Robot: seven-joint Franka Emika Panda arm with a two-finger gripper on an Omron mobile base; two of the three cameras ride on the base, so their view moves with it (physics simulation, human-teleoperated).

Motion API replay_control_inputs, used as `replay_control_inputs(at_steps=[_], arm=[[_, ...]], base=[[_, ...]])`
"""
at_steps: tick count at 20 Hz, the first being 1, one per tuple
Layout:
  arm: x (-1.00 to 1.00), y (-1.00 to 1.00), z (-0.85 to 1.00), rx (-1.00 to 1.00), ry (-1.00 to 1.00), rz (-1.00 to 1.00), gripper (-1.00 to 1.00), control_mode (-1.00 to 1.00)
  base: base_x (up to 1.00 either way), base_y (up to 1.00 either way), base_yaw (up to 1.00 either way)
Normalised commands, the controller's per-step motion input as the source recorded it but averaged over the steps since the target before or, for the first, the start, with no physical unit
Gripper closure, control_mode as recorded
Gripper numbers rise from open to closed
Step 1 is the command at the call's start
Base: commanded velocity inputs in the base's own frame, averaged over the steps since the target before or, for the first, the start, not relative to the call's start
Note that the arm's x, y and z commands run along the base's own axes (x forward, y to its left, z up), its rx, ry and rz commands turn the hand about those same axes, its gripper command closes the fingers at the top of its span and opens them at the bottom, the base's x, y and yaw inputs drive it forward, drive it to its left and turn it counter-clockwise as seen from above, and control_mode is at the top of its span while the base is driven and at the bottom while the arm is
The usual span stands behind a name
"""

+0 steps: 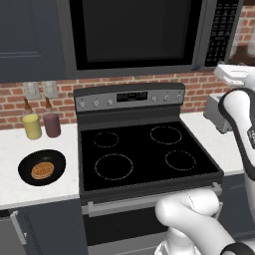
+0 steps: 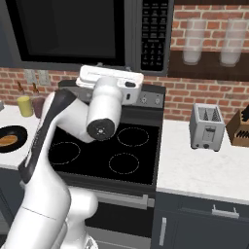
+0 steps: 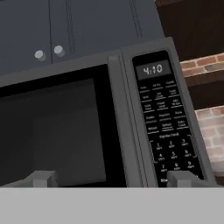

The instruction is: Open the microwave, place the bowl with waffle inside the microwave, then close the microwave door and turn it on.

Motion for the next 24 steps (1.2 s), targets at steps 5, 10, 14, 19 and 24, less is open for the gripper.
replay_control_inputs(at_steps=[5, 10, 14, 19, 24], arm=[[-0.02, 0.00, 0.00, 0.00, -0.03, 0.00, -1.00, -1.00], [0.61, 0.00, 0.43, 0.00, 0.05, -0.06, -1.00, -1.00], [0.86, -0.01, 0.59, 0.00, 0.19, 0.01, -1.00, -1.00], [0.41, -0.04, 0.32, 0.00, 0.12, 0.00, -1.00, -1.00], [0.03, -0.06, 0.00, 0.00, 0.01, 0.01, -1.00, -1.00]], base=[[0.00, 0.00, 0.00], [0.00, 0.00, 0.00], [0.00, 0.00, 0.00], [0.00, 0.00, 0.00], [0.00, 0.00, 0.00]])
